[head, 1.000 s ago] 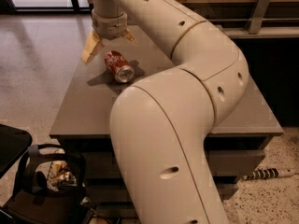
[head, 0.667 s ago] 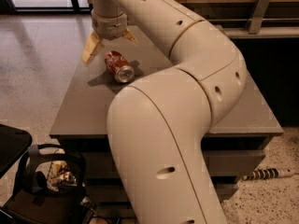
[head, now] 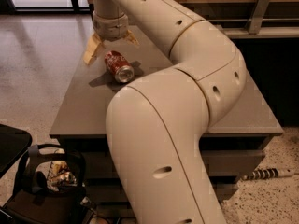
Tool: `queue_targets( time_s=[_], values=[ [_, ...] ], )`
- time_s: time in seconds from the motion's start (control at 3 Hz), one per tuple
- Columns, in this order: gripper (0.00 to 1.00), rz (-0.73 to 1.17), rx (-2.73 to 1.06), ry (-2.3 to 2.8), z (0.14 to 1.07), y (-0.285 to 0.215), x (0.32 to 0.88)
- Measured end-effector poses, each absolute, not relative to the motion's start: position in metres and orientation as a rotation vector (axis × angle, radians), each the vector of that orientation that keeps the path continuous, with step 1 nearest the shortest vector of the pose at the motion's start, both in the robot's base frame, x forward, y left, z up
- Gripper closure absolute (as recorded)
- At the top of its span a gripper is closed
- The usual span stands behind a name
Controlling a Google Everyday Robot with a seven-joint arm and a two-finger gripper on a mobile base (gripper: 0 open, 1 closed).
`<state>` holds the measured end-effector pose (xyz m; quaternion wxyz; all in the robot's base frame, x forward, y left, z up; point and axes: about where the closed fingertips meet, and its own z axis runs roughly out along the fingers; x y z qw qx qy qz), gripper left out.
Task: Place coke can upright
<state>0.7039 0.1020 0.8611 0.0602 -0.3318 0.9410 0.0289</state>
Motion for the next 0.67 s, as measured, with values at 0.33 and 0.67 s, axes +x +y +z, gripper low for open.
queue_targets(
  time_s=[0.33,0.67],
  values=[
    [0.00,0.098,-1.012,2.867,0.8537,0.1009,0.7031],
    [0.00,0.102,-1.004,2.894,0.8445,0.0966,0.7013]
  ],
)
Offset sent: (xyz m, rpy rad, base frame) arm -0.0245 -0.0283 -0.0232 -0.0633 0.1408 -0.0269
